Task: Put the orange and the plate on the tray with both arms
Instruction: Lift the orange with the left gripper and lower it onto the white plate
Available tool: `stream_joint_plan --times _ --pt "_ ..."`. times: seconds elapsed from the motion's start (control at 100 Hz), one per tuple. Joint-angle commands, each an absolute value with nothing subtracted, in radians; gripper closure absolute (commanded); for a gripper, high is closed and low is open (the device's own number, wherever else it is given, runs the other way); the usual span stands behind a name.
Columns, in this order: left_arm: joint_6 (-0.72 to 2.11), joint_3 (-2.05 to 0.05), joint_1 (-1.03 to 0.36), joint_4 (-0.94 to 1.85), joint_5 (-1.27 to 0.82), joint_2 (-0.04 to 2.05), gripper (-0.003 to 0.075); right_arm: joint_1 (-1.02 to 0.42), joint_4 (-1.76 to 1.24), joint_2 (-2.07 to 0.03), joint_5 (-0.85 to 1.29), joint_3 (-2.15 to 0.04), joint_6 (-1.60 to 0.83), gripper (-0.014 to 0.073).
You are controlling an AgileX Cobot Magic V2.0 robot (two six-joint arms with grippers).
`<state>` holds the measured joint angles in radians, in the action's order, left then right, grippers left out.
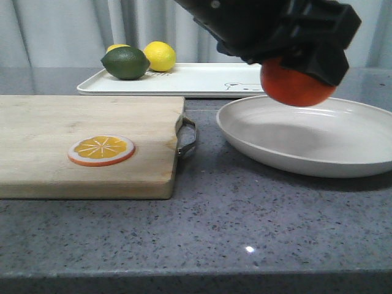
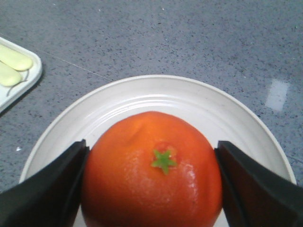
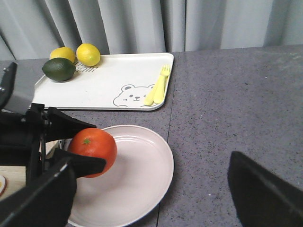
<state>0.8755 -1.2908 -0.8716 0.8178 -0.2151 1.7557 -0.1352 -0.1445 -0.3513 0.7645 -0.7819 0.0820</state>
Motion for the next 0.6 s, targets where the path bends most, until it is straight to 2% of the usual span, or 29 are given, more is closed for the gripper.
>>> stream_joint_plan --times 0.0,0.22,0.29,0.39,0.46,0.59 --pt "0.875 -1.341 -0.879 0.839 -0.164 1.739 0.0538 -0.138 -0.149 -0.370 0.700 -0.803 0.080 -0.0050" --pt "0.875 -1.363 -0.879 0.841 -0.172 1.792 0.0520 -0.138 -0.149 -0.370 0.700 -0.803 0.080 -0.0050" --pt "0.875 -1.363 -0.879 0.841 -0.180 1.797 0.0446 -0.138 -0.149 -0.370 0.700 -0.803 0.080 -0.0050" --pt "0.875 -1.363 -0.879 0.841 -0.184 1.797 0.0283 -0.138 -0.149 -0.370 0.700 -0.803 0.080 -0.0050" --pt "0.875 -1.363 -0.879 0.841 -0.184 1.797 0.0204 -0.138 -0.149 -0.370 0.700 -0.803 0.080 -0.0050" --pt "0.873 -1.363 -0.879 0.855 -0.184 1.797 0.0172 -0.138 -0.149 -0.370 0.700 -0.803 0.080 -0.0050"
